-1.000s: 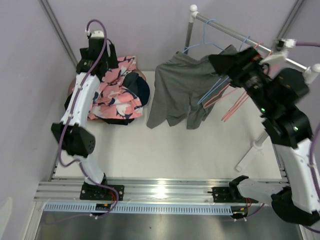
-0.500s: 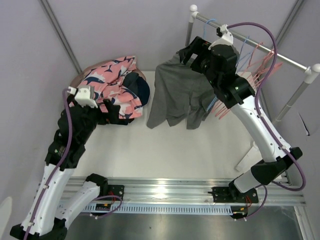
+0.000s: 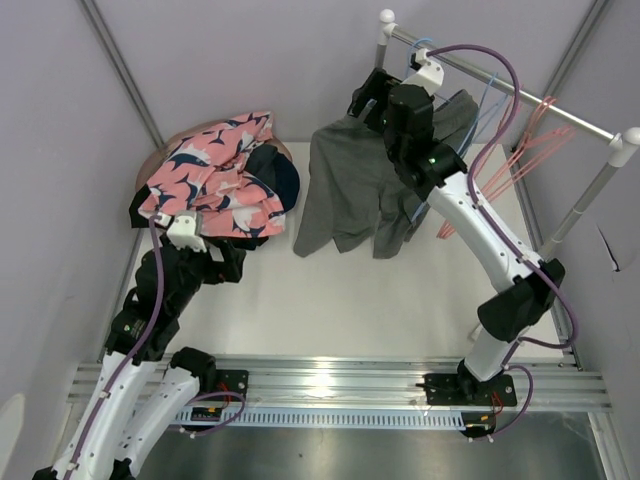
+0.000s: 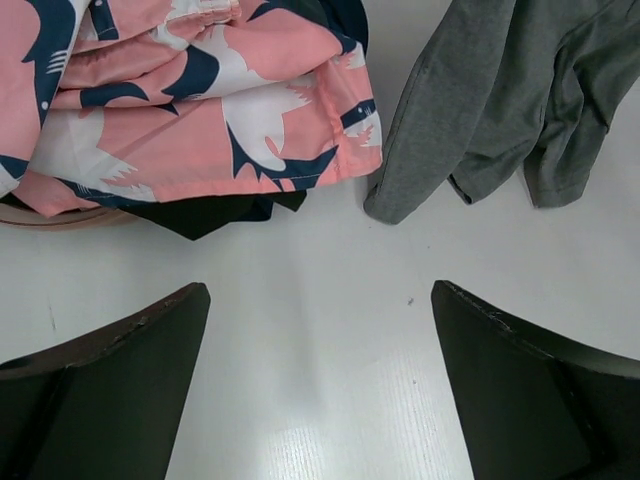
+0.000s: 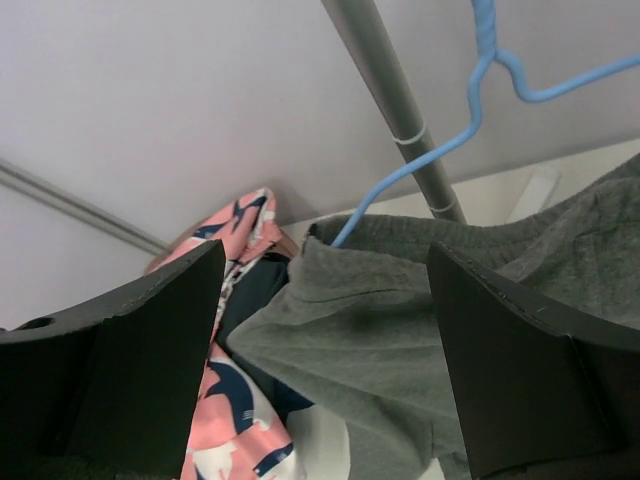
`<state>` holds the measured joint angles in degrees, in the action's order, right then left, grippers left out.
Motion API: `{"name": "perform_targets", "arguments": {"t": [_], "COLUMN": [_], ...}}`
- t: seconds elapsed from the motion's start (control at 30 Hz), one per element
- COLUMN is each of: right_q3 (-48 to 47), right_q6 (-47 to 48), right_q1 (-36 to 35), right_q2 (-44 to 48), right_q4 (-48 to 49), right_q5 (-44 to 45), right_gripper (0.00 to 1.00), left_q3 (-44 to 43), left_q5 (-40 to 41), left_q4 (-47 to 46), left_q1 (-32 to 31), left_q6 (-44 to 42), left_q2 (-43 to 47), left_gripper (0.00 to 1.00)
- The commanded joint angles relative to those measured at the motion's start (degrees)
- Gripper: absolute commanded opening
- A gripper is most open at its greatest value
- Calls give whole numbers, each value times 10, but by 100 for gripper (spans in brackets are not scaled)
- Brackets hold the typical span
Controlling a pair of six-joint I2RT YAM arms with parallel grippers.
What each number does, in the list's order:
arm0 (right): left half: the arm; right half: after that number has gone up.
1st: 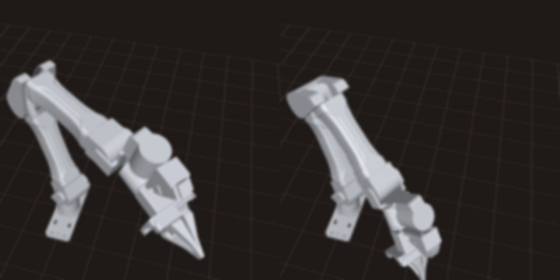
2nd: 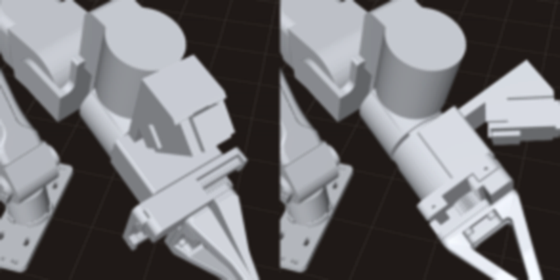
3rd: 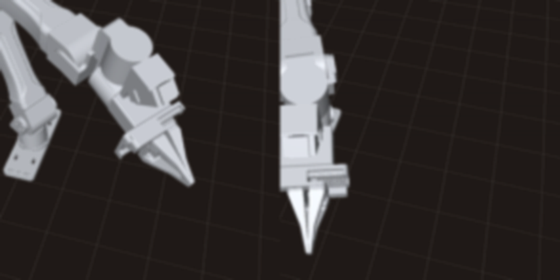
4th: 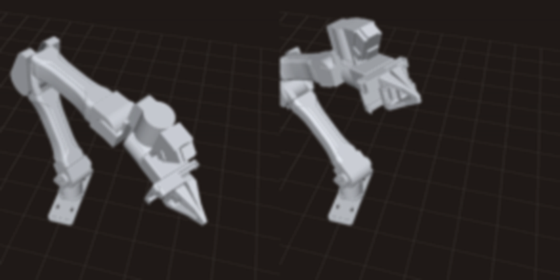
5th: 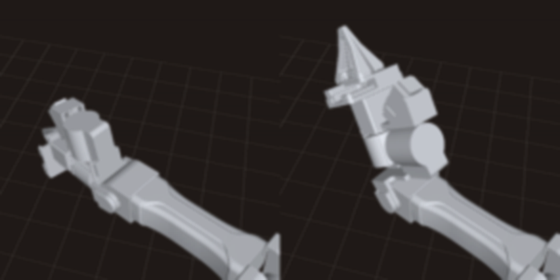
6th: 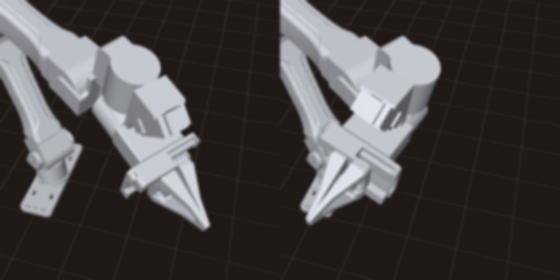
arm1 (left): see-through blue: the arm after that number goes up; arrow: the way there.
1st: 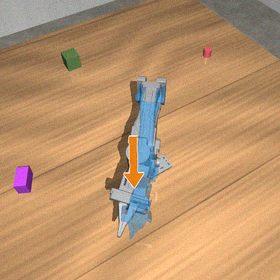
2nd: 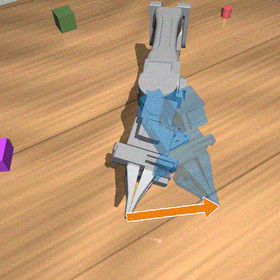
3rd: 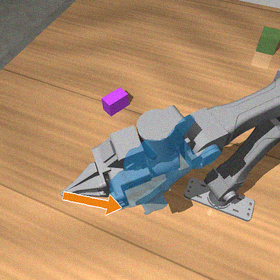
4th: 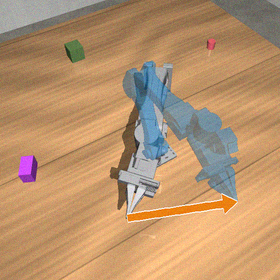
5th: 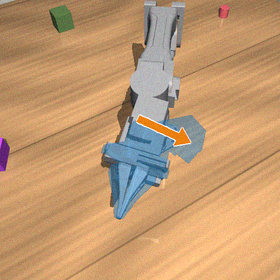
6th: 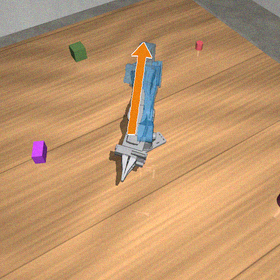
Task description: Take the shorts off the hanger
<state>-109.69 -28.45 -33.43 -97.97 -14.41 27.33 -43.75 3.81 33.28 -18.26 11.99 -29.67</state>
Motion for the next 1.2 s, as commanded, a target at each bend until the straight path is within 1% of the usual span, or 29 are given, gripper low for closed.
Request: {"name": "perform_targets", "arguments": {"t": [0.0, 0.23, 0.33, 0.37, 0.43, 0.53, 0.6, 0.77, 0.8, 0.83, 0.87, 0.93, 1.03, 1.07, 1.1, 1.13, 1.17], "right_q3": [-44, -86, -96, -98, -99, -104, -104, -104, -103, -103, -103, -100, -91, -90, -89, -86, -86], "right_q6": [-1, 8, 5, 3, 2, -2, -5, -7, -9, -9, -10, -15, -27, -30, -32, -35, -37], "right_q1": [-3, -1, 2, 3, 5, 11, 14, 18, 19, 20, 20, 20, 22, 21, 21, 21, 21], "right_q2": [-20, -64, -79, -81, -86, -91, -91, -87, -86, -86, -85, -83, -81, -81, -81, -81, -82], "right_q4": [36, 56, 62, 63, 67, 62, 60, 56, 56, 55, 55, 54, 56, 58, 59, 61, 62], "right_q5": [45, 71, 77, 83, 82, 82, 78, 77, 76, 76, 75, 79, 78, 77, 79, 78, 80], "right_gripper": [87, 83, 76, 68, 61, 55, 40, 26, 22, 16, 15, 7, 0, 0, 4, 15, 31], "left_q3": [2, 4, 6, 5, 9, 3, 4, 4, 3, 5, 4, 4, 4, 3, 3, 4, 5], "left_q5": [-7, -6, -6, -6, -5, -2, -2, -1, 0, 0, 0, 1, 2, 3, 3, 3, 3], "left_q4": [-21, -24, -24, -23, -23, -23, -23, -22, -21, -22, -22, -20, -20, -19, -20, -20, -20], "left_q1": [-6, -8, -11, -12, -15, -18, -18, -18, -19, -19, -20, -21, -24, -25, -26, -27, -27], "left_q6": [4, 4, 3, 3, 4, 4, 3, 3, 3, 4, 4, 4, 4, 4, 4, 4, 5], "left_q2": [-6, -1, 3, 4, 4, 2, 1, -2, -1, -1, -1, -1, -1, -1, 0, -2, -2], "left_gripper": [99, 99, 99, 99, 99, 99, 99, 99, 99, 99, 99, 99, 99, 99, 99, 99, 99]}}
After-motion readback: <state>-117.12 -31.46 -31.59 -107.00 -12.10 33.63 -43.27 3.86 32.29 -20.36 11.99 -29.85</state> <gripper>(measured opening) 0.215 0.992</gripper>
